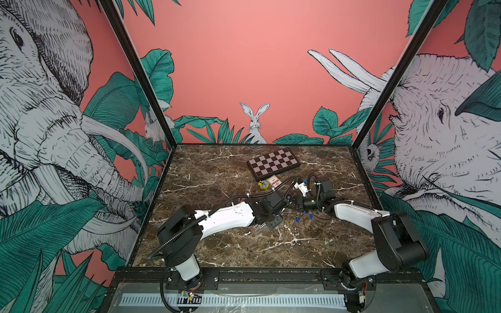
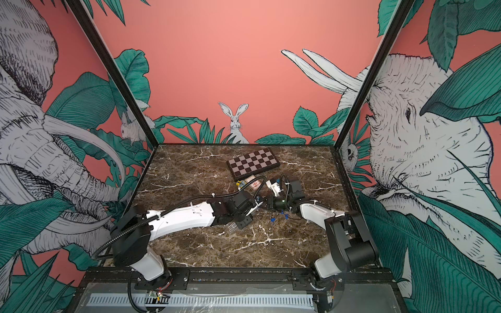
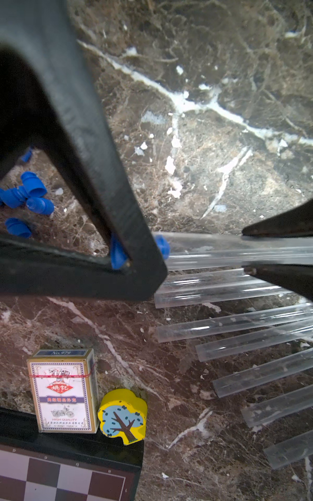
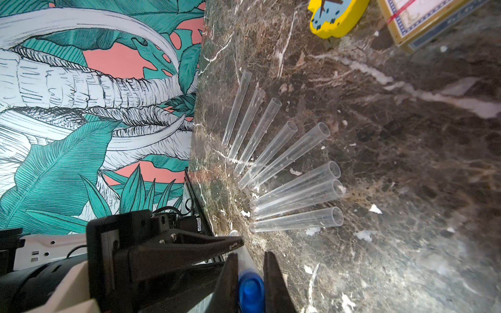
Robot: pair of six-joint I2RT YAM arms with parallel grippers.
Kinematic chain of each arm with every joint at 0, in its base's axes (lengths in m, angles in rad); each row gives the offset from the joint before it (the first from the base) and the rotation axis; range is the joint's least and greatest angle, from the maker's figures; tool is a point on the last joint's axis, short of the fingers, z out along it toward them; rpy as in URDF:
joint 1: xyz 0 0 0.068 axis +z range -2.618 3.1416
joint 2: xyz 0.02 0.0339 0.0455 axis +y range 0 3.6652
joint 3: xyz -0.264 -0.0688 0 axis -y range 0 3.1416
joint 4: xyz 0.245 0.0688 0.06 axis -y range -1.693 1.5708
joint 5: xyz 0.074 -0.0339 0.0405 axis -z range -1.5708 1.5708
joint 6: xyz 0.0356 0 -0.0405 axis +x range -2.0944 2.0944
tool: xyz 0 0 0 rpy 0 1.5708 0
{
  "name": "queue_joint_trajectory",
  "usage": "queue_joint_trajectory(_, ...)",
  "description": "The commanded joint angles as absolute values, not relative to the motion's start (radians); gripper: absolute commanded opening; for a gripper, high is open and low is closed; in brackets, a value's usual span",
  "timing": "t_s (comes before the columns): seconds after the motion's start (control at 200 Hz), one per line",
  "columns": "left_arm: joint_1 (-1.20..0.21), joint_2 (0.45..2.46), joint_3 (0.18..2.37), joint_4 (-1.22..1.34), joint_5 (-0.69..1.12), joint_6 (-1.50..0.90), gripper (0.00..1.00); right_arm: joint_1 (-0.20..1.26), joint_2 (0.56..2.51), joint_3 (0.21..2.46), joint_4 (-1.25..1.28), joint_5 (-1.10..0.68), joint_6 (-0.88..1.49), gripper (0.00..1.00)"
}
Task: Remove stoppers from test tubes
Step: Open the stopper on the test tube.
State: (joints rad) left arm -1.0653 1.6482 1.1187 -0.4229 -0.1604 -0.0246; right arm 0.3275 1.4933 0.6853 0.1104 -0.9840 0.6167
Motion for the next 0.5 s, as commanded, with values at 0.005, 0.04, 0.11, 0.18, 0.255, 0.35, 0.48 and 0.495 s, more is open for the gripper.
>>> queue_joint_trajectory(0.005,-1.055,1.632,1.088,-0.459,-0.176,-0.022,0.09,0.315,1.482,0.693,0.102,-1.011,0.582,0.06)
queue_joint_trajectory(0.04,-1.054,1.632,1.088,-0.463,-0.179,-0.021,0.09,0.313,1.479,0.697,0.089,-1.008,0.574,0.05)
queue_joint_trajectory(0.11,-1.053,1.632,1.088,-0.471,-0.186,-0.019,0.09,0.311,1.473,0.703,0.05,-0.996,0.546,0.05)
queue_joint_trajectory(0.18,-1.054,1.632,1.085,-0.472,-0.188,-0.017,0.09,0.306,1.467,0.703,0.041,-0.997,0.54,0.05)
queue_joint_trajectory(0.255,-1.052,1.635,1.081,-0.478,-0.192,-0.016,0.09,0.301,1.464,0.701,0.05,-1.007,0.547,0.05)
queue_joint_trajectory(0.35,-1.052,1.638,1.08,-0.482,-0.196,-0.016,0.09,0.29,1.461,0.696,0.079,-1.024,0.571,0.05)
queue_joint_trajectory(0.48,-1.052,1.638,1.078,-0.486,-0.198,-0.015,0.09,0.281,1.456,0.697,0.085,-1.032,0.581,0.05)
queue_joint_trajectory(0.495,-1.052,1.638,1.078,-0.487,-0.199,-0.015,0.09,0.28,1.456,0.697,0.084,-1.032,0.581,0.04)
